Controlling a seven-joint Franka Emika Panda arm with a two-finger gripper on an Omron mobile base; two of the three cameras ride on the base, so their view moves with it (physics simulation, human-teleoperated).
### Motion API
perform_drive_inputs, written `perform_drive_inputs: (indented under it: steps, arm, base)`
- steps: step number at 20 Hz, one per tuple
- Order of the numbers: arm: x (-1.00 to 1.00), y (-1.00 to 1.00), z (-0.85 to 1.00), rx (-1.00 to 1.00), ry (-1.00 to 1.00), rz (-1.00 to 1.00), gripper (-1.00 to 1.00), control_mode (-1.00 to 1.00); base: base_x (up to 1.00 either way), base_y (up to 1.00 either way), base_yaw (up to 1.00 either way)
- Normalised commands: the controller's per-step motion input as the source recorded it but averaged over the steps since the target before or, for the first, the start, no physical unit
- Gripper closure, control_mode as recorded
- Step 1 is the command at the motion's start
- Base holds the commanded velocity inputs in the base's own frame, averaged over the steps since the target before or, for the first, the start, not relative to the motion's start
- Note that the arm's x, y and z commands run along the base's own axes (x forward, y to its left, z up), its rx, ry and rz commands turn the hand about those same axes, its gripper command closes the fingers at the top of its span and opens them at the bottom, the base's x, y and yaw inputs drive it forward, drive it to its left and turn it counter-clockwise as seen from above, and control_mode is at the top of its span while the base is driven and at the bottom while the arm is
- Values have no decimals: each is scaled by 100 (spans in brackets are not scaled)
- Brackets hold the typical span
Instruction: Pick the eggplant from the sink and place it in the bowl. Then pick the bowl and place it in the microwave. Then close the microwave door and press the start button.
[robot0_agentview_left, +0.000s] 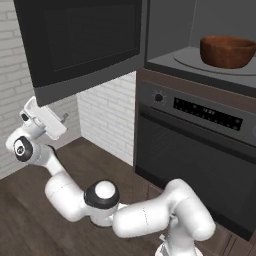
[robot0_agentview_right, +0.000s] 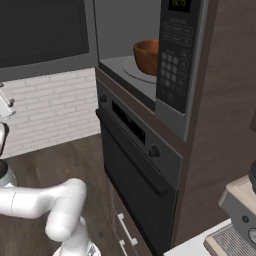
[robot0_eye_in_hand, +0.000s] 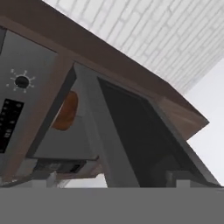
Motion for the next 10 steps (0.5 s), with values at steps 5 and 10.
perform_drive_inputs:
  steps: [5,10]
  arm:
    - [-26,-13,67,0,-22,-19,-100,-100]
    - [-22,-32,79,0,-6,-3,-100,-100]
  base:
    - [0,0,0]
    - [0,0,0]
